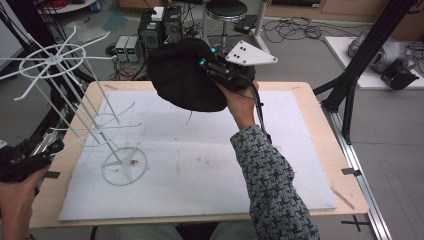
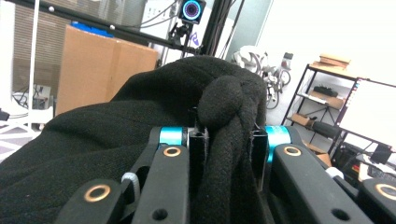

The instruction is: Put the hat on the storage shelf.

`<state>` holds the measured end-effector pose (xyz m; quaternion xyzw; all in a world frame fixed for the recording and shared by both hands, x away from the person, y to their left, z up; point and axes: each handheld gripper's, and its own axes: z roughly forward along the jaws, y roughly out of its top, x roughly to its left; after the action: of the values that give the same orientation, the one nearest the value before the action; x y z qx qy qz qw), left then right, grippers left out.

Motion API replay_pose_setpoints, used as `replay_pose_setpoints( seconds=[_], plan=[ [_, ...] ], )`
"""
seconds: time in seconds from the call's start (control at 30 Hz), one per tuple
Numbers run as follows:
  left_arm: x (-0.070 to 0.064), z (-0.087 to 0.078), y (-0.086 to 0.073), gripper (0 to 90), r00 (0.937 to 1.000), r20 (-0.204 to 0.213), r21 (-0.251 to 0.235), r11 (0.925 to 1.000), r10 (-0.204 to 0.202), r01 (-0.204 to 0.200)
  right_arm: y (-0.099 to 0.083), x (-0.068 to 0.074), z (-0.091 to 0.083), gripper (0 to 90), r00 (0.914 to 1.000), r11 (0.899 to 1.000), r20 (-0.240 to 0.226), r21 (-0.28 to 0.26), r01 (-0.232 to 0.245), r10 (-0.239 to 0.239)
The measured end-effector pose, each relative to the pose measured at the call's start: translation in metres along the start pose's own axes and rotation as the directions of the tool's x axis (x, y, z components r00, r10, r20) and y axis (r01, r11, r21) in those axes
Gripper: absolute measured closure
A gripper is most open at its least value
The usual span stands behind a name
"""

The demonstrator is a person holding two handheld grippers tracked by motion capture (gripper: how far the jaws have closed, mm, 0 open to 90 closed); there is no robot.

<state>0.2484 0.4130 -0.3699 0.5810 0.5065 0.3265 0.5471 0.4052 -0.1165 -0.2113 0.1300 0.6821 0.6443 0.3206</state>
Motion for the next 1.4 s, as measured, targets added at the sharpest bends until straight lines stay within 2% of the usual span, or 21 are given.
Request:
replay_pose_setpoints(
  seconds=[0.2,0.5,0.8,0.97,1.23,1.4],
  plan=[
    [0.0,0.0,0.0,19.8,1.0,-0.001,-0.001,1.0,0.002,-0.002,0.017,-0.002,0.002,77.3,1.0,0.999,0.001,-0.036,-0.003,0.003],
    [0.001,-0.001,0.0,19.8,1.0,-0.001,0.0,1.0,0.001,-0.001,0.032,-0.004,0.004,77.3,0.9999,0.998,0.0,-0.068,-0.013,0.013],
    [0.001,-0.002,0.0,19.7,1.0,-0.002,-0.003,1.0,-0.002,0.002,0.054,-0.005,0.006,77.3,0.9996,0.992,-0.004,-0.121,-0.028,0.028],
    [0.003,-0.002,0.0,19.8,1.0,-0.004,-0.001,1.0,-0.004,0.004,0.068,-0.005,0.011,77.3,0.9998,0.989,-0.005,-0.146,-0.017,0.016],
    [0.003,-0.003,0.0,19.7,1.0,-0.003,-0.005,1.0,-0.008,0.008,0.081,-0.009,0.016,77.3,0.9997,0.984,-0.008,-0.176,-0.025,0.024],
    [0.003,-0.004,0.0,19.8,1.0,-0.004,-0.007,0.9999,-0.008,0.008,0.084,-0.012,0.02,77.2,0.9989,0.981,-0.034,-0.191,-0.04,0.034]
  ],
)
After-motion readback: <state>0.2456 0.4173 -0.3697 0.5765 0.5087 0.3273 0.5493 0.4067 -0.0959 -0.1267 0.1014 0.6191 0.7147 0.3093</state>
